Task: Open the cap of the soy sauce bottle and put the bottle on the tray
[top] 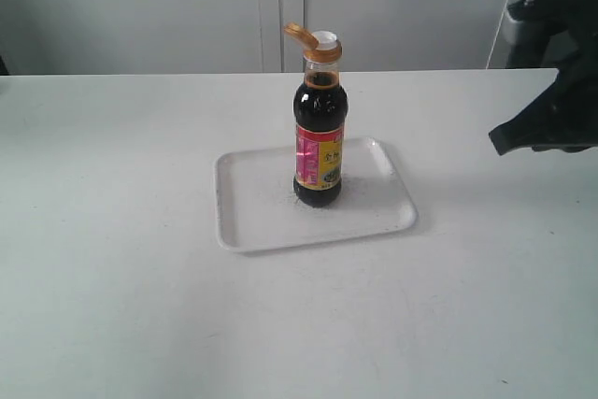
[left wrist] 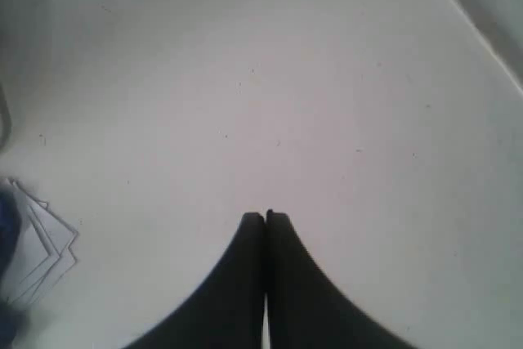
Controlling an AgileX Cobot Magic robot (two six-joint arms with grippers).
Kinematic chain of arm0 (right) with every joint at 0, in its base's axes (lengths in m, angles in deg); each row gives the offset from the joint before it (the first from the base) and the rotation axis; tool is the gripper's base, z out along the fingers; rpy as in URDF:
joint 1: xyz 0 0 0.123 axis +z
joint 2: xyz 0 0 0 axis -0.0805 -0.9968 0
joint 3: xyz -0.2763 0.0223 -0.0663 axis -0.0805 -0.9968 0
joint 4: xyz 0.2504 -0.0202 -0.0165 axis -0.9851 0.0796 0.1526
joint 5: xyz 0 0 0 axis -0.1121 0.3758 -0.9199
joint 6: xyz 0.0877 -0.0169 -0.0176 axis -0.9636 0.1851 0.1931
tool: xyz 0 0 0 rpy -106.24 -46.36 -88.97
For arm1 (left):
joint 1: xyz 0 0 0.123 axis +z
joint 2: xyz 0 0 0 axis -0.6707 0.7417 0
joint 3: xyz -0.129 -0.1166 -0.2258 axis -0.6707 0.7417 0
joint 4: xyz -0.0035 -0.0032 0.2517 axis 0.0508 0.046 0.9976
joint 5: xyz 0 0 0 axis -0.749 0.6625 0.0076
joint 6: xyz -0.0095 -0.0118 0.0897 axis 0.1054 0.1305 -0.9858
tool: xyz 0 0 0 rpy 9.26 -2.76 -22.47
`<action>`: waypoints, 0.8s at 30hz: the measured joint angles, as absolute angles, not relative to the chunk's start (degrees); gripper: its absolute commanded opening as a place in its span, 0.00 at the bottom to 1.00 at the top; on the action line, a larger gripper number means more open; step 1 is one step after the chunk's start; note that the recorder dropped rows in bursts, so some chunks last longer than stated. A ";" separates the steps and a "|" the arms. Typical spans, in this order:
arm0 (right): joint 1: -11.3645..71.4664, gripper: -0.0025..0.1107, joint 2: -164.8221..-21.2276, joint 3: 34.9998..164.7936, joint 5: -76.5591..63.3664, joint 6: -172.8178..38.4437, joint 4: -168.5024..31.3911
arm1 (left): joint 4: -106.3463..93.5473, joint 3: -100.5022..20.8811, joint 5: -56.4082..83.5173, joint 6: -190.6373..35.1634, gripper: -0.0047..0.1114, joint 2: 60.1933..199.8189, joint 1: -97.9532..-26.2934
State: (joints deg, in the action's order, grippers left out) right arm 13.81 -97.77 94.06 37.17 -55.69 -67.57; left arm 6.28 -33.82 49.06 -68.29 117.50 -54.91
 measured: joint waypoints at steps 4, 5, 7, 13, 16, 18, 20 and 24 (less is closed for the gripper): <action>13.81 0.02 -92.87 92.01 33.17 -55.91 -67.47 | 6.30 -29.03 44.25 -67.24 0.04 112.95 -54.91; 13.81 0.02 -91.58 91.29 31.99 -55.91 -67.47 | 6.30 -28.07 43.21 -67.11 0.04 112.08 -54.91; 13.81 0.02 -89.24 89.80 29.93 -56.09 -67.47 | 6.30 -25.71 40.89 -66.99 0.04 109.86 -54.91; 13.81 0.02 -82.03 83.80 22.20 -56.33 -67.97 | 6.11 -19.95 34.30 -66.82 0.04 103.57 -54.91; 13.81 0.02 -78.87 80.71 18.69 -56.33 -68.56 | 5.88 -17.40 31.27 -66.72 0.04 100.46 -54.91; 13.81 0.02 -76.73 78.71 16.62 -56.33 -68.56 | 5.88 -15.53 29.55 -66.72 0.04 98.65 -54.91; 13.81 0.02 -74.82 77.06 15.36 -56.33 -68.56 | 5.76 -14.19 28.47 -66.72 0.04 97.11 -54.91; 13.81 0.02 -70.20 74.37 13.91 -56.33 -68.86 | 5.01 -11.88 27.66 -66.72 0.04 93.68 -54.91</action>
State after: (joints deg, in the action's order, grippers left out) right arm 13.81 -70.20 74.37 13.91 -56.33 -68.86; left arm 5.01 -11.88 27.66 -66.72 93.68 -54.91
